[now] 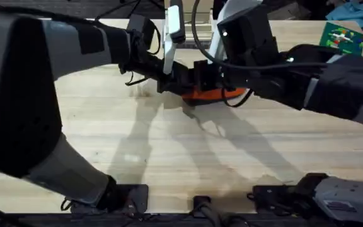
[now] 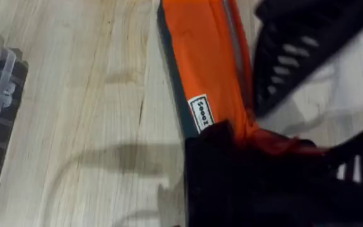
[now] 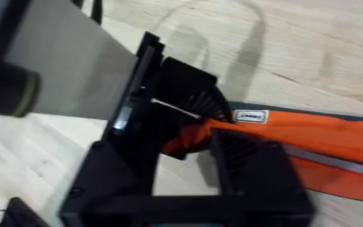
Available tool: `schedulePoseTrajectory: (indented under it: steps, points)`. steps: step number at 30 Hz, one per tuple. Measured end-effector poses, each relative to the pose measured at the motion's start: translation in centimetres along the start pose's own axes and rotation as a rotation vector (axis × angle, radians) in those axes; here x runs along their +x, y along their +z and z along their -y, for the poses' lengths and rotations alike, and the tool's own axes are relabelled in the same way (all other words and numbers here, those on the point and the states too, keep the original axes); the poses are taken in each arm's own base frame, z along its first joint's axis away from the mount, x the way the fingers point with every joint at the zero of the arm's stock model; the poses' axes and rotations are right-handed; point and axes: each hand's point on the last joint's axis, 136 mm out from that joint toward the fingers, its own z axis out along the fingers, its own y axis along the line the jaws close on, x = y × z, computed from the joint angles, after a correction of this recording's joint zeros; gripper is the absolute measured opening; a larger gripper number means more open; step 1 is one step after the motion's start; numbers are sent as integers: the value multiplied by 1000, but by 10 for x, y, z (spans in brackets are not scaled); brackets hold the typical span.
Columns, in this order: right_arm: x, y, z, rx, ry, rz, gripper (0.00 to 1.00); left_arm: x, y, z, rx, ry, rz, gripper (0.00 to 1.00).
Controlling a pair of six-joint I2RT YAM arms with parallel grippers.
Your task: Unzip the bag, pick up the pens from the table one at a time and place them inside, then zip the bag closed.
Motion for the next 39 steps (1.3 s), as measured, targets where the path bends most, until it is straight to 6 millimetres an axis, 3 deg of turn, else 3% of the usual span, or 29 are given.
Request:
schedulePoseTrajectory:
  steps: [3,6,7,13,22,23,28,29,34,39]
  points:
    - [0,-1,5,23,-22,2,667,1,-1,-1,-2,2,1,44]
    - [0,-7,14,70,-55,5,938,1,-2,-1,-3,4,1,44]
    - [0,-10,15,78,-65,6,981,1,-2,-1,-3,2,1,44]
    - [3,-32,1,45,-156,6,998,1,-2,-1,-3,0,-1,44]
    - [8,-71,-2,36,-279,8,997,1,-1,-1,-5,-1,-1,58]
    - [7,-74,-3,34,-284,15,997,1,-1,-1,-5,0,-1,152]
    - [0,-90,-8,18,-313,64,997,0,0,0,0,1,-1,918]
    - [-2,-93,-9,16,-323,74,997,0,0,0,1,0,-1,974]
    - [-6,-104,-12,7,-356,105,998,-1,1,-1,-4,9,2,992]
    - [3,-107,-3,34,-378,53,998,-1,1,-1,-4,7,1,992]
